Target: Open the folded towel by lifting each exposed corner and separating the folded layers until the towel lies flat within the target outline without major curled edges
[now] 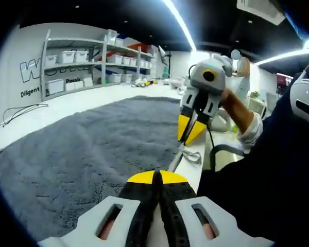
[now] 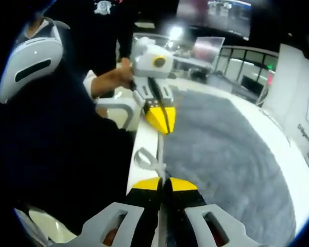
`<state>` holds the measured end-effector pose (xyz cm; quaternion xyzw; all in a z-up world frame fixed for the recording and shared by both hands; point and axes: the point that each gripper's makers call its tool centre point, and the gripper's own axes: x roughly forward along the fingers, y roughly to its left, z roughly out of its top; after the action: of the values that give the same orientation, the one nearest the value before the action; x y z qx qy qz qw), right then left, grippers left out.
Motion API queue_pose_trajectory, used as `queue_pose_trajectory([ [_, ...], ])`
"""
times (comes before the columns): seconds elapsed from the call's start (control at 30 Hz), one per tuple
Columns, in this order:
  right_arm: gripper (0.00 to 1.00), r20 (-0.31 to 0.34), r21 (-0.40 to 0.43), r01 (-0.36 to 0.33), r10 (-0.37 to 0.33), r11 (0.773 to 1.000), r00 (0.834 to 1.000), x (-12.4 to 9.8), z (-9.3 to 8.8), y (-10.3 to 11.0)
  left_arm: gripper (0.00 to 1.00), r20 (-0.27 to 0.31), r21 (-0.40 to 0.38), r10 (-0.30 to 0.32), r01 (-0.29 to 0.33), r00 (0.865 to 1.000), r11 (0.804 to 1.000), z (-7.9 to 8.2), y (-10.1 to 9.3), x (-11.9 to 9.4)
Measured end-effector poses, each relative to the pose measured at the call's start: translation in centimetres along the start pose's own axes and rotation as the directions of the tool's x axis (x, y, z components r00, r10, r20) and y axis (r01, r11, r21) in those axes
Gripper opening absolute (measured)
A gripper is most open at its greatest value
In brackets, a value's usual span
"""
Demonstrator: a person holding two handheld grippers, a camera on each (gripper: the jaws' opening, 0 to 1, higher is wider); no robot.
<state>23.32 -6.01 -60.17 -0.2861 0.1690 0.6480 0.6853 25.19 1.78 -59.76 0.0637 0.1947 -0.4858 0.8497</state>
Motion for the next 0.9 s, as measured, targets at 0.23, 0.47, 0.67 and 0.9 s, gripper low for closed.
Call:
queue_pose_trajectory([
  [0.23, 0.01, 0.003, 0.003, -0.021, 0.021, 1.0, 1.0, -0.09, 0.04, 0.45, 0.01, -0.011, -0.011, -0.001, 0.001, 1.0, 1.0, 0.0, -0.2, 0.03],
  [0.47, 0.01, 0.003, 0.003, -0.027, 0.027, 1.0, 1.0, -0.18, 0.01, 0.54, 0.01, -0.017, -0.036, 0.0, 0.0, 1.0, 0.999, 0.0, -0.29, 0.06],
  [0.67, 0.01, 0.001, -0.001, -0.033, 0.033, 0.999, 0.999, -0.24, -0.04, 0.67, 0.01, -0.026, -0.039, -0.003, 0.001, 1.0, 0.999, -0.03, -0.47, 0.07],
  [0.9, 0.01, 0.0, -0.015, -0.041, 0.041, 0.999, 0.999, -0.33, -0.06, 0.86, 0.01, -0.031, -0.048, -0.011, 0.009, 0.999, 0.999, -0.09, -0.7, -0.01],
])
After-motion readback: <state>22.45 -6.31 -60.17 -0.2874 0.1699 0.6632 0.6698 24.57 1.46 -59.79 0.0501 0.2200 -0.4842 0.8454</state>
